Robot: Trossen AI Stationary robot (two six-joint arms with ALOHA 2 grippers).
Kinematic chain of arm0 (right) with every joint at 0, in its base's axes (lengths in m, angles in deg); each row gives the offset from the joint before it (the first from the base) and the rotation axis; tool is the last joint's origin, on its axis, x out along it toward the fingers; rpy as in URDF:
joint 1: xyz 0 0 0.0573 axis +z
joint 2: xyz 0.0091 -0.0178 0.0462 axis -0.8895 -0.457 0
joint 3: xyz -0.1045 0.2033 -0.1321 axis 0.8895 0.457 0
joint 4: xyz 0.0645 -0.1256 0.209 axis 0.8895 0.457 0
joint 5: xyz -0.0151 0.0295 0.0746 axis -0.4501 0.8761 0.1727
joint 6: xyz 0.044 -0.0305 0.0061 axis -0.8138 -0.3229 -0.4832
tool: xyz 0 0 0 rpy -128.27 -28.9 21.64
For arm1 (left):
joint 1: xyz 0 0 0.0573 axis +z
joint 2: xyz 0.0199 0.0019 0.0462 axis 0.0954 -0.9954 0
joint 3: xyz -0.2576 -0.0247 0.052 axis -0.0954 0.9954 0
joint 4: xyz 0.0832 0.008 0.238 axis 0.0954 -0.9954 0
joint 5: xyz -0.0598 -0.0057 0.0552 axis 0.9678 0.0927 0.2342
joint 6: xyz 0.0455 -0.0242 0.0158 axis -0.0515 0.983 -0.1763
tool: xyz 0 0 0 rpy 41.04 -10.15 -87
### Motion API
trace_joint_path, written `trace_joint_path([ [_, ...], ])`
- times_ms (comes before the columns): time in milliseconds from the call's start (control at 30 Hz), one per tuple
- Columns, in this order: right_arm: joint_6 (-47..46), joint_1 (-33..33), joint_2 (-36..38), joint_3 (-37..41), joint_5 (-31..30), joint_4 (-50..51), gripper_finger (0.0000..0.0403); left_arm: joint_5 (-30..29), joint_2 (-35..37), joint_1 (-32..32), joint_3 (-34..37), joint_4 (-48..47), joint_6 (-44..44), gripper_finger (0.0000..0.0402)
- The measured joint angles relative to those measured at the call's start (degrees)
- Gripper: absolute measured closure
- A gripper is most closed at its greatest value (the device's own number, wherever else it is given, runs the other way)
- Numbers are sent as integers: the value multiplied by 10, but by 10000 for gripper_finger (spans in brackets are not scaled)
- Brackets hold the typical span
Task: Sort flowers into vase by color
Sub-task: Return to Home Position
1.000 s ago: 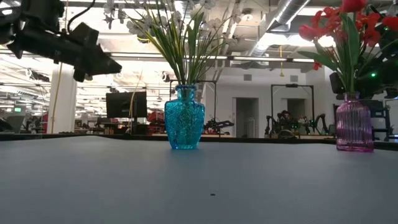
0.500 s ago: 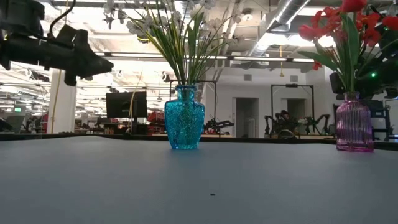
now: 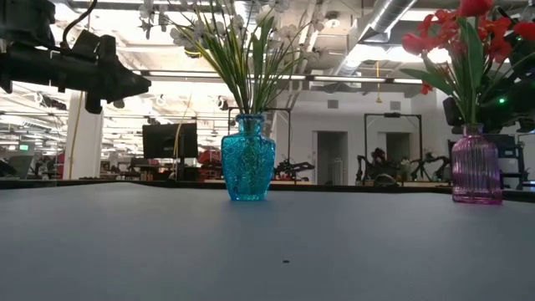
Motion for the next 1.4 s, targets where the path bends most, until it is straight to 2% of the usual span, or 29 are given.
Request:
trace_joint_path([
  [333,0,0,0,0,0,0,353,5,0,0,0,-44,-14,316],
  [700,0,0,0,0,0,0,353,2,-1,0,-2,-206,-17,315],
  [1400,0,0,0,0,0,0,353,1,-8,0,-6,-220,-16,315],
])
